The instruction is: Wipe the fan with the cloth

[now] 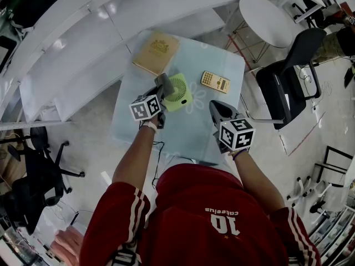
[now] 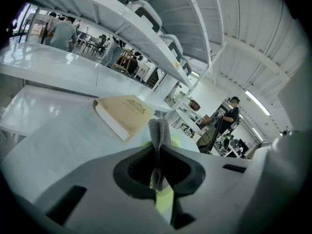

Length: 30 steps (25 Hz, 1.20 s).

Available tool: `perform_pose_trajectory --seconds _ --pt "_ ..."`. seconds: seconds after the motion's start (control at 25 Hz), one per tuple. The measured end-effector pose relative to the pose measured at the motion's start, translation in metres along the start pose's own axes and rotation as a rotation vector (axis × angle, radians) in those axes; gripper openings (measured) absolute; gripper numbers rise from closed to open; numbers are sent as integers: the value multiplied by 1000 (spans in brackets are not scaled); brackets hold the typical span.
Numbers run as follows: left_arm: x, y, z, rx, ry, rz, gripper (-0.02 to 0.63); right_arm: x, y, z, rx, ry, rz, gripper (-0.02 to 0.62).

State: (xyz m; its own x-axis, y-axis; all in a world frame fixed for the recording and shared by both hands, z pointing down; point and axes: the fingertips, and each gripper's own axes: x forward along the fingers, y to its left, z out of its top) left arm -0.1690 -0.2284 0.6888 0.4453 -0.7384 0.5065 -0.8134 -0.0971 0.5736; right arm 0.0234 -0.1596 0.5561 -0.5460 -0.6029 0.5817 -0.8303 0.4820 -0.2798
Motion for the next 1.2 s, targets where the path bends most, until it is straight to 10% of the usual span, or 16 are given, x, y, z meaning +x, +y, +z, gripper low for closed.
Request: perform_pose_trajectory --seconds 1.2 --pt "-50 36 -12 -24 -14 48 28 -1 31 -9 34 -10 13 5"
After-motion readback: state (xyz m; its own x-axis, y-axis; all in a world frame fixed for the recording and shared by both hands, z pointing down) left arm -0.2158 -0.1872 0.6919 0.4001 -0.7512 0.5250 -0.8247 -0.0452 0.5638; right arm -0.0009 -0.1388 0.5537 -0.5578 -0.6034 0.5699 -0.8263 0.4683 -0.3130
